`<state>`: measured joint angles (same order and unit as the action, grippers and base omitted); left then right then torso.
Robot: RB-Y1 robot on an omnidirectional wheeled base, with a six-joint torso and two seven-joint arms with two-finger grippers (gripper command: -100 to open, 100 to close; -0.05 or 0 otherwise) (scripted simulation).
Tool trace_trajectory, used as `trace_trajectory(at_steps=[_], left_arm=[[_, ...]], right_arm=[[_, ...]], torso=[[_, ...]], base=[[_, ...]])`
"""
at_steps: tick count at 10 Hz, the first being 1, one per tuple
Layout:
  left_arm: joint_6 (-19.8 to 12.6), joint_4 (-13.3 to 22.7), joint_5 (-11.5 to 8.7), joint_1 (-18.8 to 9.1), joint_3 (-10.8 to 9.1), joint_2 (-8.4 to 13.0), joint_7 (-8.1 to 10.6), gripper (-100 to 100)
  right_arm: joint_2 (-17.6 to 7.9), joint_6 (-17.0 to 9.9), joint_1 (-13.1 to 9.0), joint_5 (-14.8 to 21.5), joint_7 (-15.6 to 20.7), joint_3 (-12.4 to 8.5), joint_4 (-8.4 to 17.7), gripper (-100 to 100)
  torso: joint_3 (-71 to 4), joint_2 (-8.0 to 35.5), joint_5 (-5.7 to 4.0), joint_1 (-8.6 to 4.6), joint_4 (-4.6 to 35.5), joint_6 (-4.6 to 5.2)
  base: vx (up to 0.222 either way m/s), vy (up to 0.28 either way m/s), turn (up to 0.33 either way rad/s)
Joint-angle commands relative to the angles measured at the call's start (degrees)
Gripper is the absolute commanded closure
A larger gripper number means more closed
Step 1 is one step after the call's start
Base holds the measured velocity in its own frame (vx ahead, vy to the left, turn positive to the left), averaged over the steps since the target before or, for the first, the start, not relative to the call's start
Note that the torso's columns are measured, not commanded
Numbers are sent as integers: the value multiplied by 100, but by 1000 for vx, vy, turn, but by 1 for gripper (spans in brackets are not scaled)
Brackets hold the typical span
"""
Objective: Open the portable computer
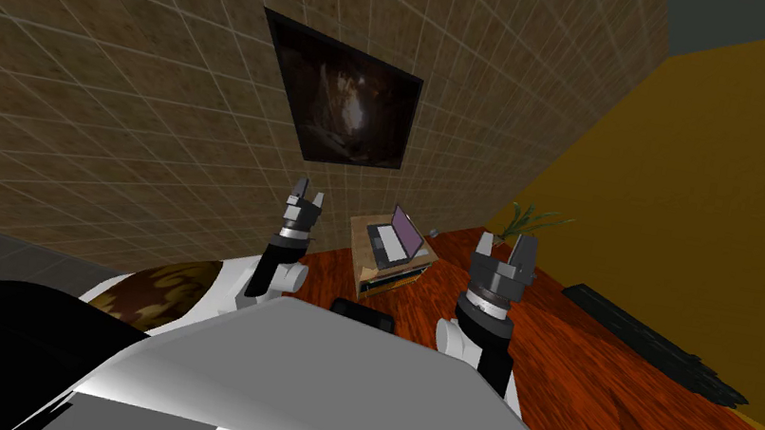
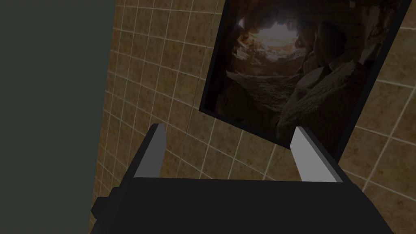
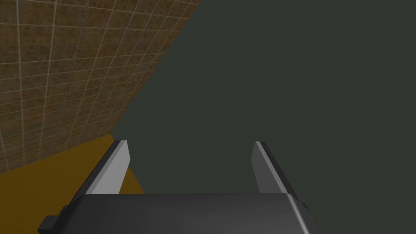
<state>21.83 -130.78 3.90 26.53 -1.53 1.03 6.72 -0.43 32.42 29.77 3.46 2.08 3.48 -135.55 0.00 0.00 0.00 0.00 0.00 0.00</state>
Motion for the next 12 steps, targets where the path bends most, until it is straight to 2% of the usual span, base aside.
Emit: trace_trajectory(at_steps=[1,9,10,12], left_arm=[[0,0,0,0,0,0,0,0],[1,-2,0,0,0,0,0,0],[-123,58,21,-20,-18,228,-62,-100],[-401,193,66,-64,-58,482,-201,-100]], right_arm=[[0,0,0,0,0,0,0,0],[0,1,0,0,0,0,-2,0],[0,1,0,0,0,0,-2,0],[1,0,1,0,0,1,1,0]], torso=[[-467,232,0,0,235,0],[-7073,3539,0,0,3537,0],[-7919,3962,0,0,3960,0],[-8430,4201,-9,-33,4203,0]], base=[[0,0,0],[0,0,0],[19,-61,-28],[19,-184,-35]])
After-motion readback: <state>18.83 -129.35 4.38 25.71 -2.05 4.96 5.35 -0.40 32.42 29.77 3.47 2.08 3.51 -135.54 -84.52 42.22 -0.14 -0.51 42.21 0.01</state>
